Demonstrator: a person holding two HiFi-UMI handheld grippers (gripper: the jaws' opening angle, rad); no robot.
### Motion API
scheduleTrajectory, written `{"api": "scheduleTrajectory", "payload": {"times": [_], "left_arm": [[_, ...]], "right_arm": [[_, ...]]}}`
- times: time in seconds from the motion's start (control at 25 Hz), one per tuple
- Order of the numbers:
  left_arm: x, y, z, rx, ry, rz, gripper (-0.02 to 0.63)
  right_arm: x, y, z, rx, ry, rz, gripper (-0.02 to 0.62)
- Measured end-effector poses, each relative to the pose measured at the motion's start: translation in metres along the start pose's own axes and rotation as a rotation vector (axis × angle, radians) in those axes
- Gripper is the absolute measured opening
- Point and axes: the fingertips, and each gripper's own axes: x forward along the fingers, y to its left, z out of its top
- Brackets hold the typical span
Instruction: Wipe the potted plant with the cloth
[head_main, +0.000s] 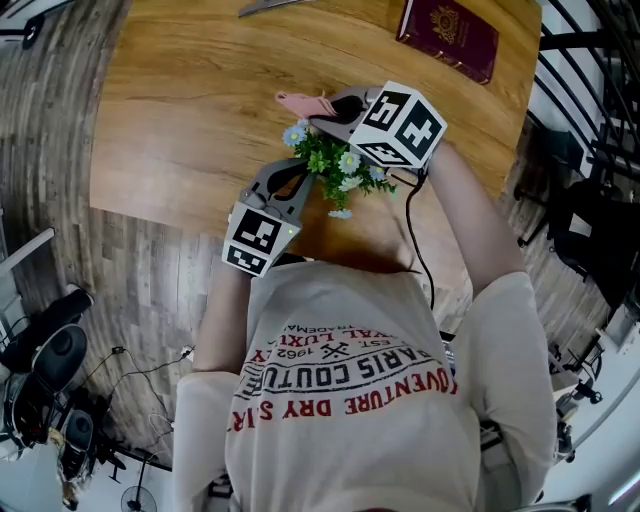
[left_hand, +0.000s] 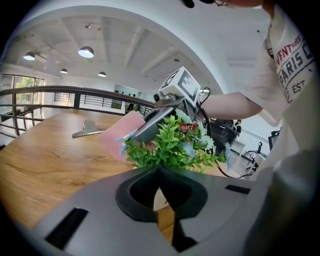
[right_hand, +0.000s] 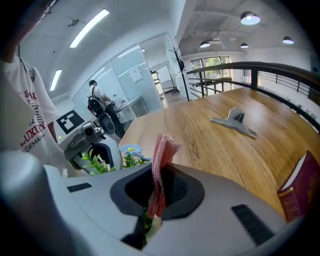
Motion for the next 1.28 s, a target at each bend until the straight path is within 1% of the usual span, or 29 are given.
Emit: {"api": "scheduleTrajectory", "payload": {"times": [0.2,0.4,0.56,0.76,0.84,0.92,1.08,1.16,1.28], "left_arm": [[-0.025,0.004,0.011,0.032,-0.031,0.034,0.015],[-0.058,0.015,0.029,0.124,-0.075,0.036,0.015],[-0.094,0.026,0.037,0.169,-0.121,0.038,0.015],[-0.13,0.036,0.036,0.214,-0.153,0.014,0.015],[-0.141,0.041,0.031,0.226,-0.154,0.017,0.015],[-0.151,0.049,0.025,0.225,-0.146,0.039,0.015],[-0.161,0.074,0.02,0.179,-0.135,0.096,0.015],[-0.165,0.085,0.017,0.149,-0.143,0.104,0.015],[-0.161,0.102,0.013,0.14,-0.127,0.084,0.015]], "right_arm": [[-0.026,0.007,0.02,-0.052,-0.068,-0.158,0.038],[-0.056,0.027,0.058,-0.066,-0.182,-0.317,0.038],[-0.058,0.058,0.085,-0.047,-0.249,-0.387,0.038],[-0.045,0.091,0.103,0.014,-0.302,-0.461,0.038],[-0.034,0.101,0.104,0.048,-0.318,-0.479,0.038],[-0.022,0.107,0.101,0.099,-0.335,-0.495,0.038],[0.003,0.107,0.084,0.222,-0.356,-0.524,0.038],[0.016,0.105,0.075,0.256,-0.341,-0.539,0.038],[0.031,0.091,0.058,0.291,-0.294,-0.618,0.038]]}}
